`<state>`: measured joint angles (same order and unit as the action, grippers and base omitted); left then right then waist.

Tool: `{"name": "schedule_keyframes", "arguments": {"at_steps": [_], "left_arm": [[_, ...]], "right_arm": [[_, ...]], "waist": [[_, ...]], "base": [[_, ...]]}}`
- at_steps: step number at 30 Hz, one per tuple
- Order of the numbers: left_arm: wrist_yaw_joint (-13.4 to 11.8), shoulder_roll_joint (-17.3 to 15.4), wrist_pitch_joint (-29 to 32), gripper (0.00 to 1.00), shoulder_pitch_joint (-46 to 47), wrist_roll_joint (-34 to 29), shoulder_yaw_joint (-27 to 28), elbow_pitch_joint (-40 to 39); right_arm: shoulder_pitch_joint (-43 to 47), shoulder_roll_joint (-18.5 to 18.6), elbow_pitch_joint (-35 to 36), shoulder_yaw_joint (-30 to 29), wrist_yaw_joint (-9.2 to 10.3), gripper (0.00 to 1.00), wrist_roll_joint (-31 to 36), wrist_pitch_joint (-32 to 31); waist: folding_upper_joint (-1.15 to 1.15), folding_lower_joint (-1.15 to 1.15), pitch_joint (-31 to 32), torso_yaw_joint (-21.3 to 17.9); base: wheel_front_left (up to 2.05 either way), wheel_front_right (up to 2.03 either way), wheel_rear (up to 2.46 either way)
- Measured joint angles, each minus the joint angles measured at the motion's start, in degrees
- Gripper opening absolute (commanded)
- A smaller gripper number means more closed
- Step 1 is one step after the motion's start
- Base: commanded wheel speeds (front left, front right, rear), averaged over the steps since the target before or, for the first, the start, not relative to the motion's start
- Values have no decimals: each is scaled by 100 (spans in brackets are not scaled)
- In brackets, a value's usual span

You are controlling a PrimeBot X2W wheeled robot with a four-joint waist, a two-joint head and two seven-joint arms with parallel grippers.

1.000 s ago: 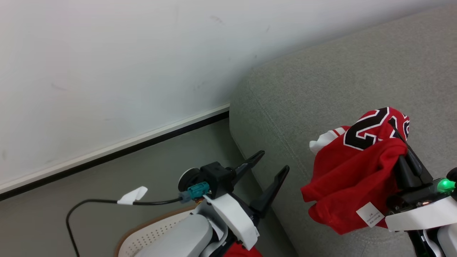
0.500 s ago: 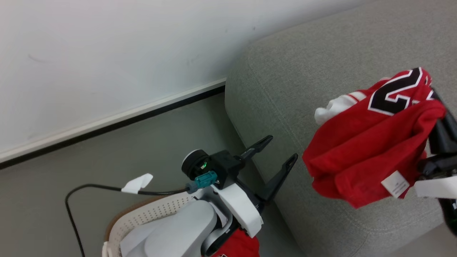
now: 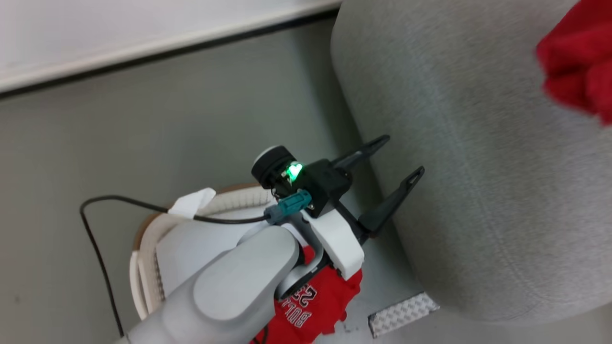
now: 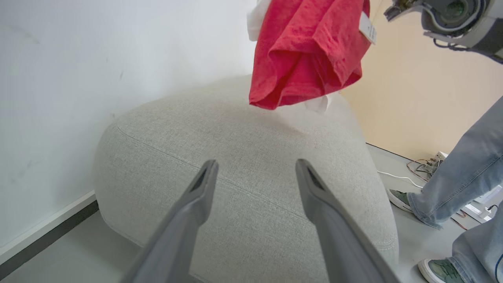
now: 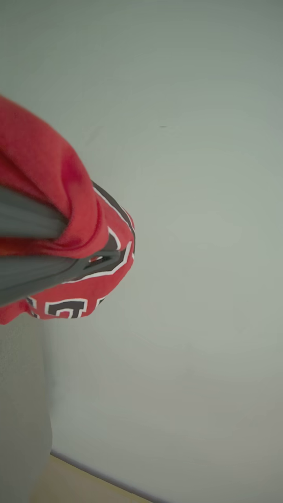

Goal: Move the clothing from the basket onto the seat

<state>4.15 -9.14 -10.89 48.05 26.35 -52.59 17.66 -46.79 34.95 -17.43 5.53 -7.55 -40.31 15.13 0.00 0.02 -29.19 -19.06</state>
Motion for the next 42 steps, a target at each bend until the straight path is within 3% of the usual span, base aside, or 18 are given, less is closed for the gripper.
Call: {"name": "schedule_keyframes", "arguments": {"at_steps": [6, 11, 20, 21, 23, 24, 27, 28, 29, 35, 42], "left_arm": [[-52, -27, 37, 100, 194, -66, 2, -76], [-69, -43, -15, 100, 263, -105, 13, -63], [-100, -22, -135, 100, 267, -53, 58, 62], [-100, -15, -147, 100, 266, -45, 57, 81], [-99, 5, -174, 100, 266, -27, 58, 102], [-99, 16, -181, 100, 266, -12, 59, 114], [-98, 18, -224, 100, 249, 2, 74, 178], [-92, 19, -232, 100, 232, 22, 78, 205], [-91, 20, -243, 100, 197, 44, 85, 238], [-91, 48, -346, 100, -91, 213, 164, 392], [-71, 35, -400, 100, -582, 398, 355, 472]], "right_arm": [[-730, 310, -564, -189, 0, 0, -123, 1], [-979, 506, -1559, 375, 0, 0, -152, -16], [-1182, 686, -2883, 1612, 0, 0, -477, -850], [-1185, 709, -2934, 1722, 0, 9, -553, -936], [-1190, 753, -3011, 1925, 0, 12, -700, -1069], [-1191, 771, -3037, 2038, 0, 18, -777, -1161], [-1191, 823, -3065, 2354, 0, 45, -971, -1307], [-1190, 824, -3058, 2438, 0, 84, -1063, -1345], [-1184, 824, -3049, 2544, 0, 100, -1154, -1411], [-963, 989, -2984, 3236, 0, 100, -1443, -1755], [-746, 1319, -2564, 3914, 0, 100, -1571, -1646]], "waist": [[0, 0, -678, 272], [0, 0, -1045, 536], [0, 0, -1159, 785], [0, 0, -1140, 791], [0, -1, -1099, 804], [0, -1, -1072, 808], [0, -1, -962, 809], [0, -1, -910, 807], [0, -1, -847, 803], [0, -2, -308, 765], [0, -2, 491, 697]], "base": [[0, 0, 0], [0, 0, 0], [0, 0, 0], [0, 0, 0], [0, 0, 0], [0, 0, 0], [0, 0, 0], [0, 0, 0], [0, 0, 0], [0, 0, 0], [0, 0, 0]]}}
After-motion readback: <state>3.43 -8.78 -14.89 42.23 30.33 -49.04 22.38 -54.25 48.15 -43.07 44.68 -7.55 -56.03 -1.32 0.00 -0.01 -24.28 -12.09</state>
